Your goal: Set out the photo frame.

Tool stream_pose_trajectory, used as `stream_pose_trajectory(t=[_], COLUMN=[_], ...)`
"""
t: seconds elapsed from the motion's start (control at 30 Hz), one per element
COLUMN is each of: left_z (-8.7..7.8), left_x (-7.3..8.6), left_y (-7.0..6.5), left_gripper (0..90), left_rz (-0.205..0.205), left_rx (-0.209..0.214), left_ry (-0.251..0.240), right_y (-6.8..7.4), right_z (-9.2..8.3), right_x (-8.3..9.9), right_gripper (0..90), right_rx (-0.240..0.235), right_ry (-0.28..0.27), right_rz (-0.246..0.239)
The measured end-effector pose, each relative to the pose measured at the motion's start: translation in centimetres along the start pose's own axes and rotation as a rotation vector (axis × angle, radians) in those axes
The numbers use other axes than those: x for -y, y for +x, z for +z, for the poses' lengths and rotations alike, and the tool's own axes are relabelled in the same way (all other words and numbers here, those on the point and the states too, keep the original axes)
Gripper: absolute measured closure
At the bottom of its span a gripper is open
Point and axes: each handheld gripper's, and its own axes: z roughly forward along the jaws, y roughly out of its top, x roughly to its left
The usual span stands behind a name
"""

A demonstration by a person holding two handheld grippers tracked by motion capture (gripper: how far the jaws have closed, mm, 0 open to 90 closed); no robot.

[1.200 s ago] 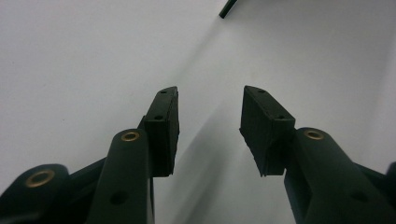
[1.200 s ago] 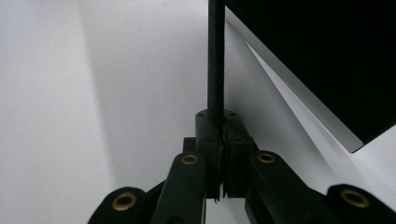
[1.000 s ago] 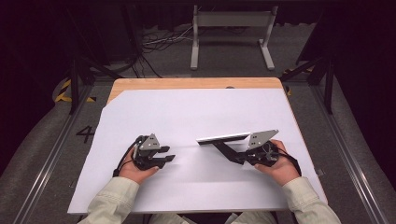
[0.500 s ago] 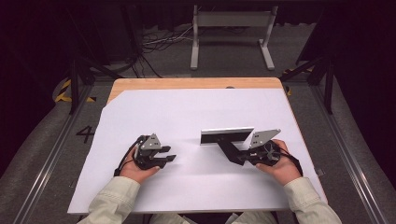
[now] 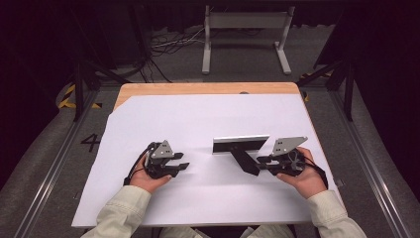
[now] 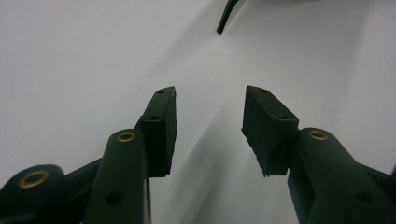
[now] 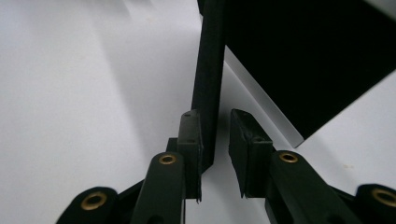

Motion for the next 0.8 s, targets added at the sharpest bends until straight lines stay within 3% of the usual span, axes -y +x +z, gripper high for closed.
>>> stream_pose_trajectory(t=[0.23,0.3,0.8], left_z=[-0.1,-0.2,-0.3], left_x=[-0.3,-0.4,-0.8], left_y=[-0.1,-0.2,-0.2], left_gripper=[55.5,55.2,57.0], left_rz=[-0.006,-0.014,-0.006], left_rx=[-0.004,-0.013,-0.026], left_ry=[-0.026,-0.045,-0.1], right_y=[-0.1,-0.4,-1.4], right_z=[-1.6,-2.5,-4.3], right_x=[0.0,0.1,0.7], right_gripper=[73.2,72.8,73.9], right_rx=[0.033,0.05,0.073], right_ry=[-0.035,-0.067,-0.099], right_rz=[0.013,0.017,0.04])
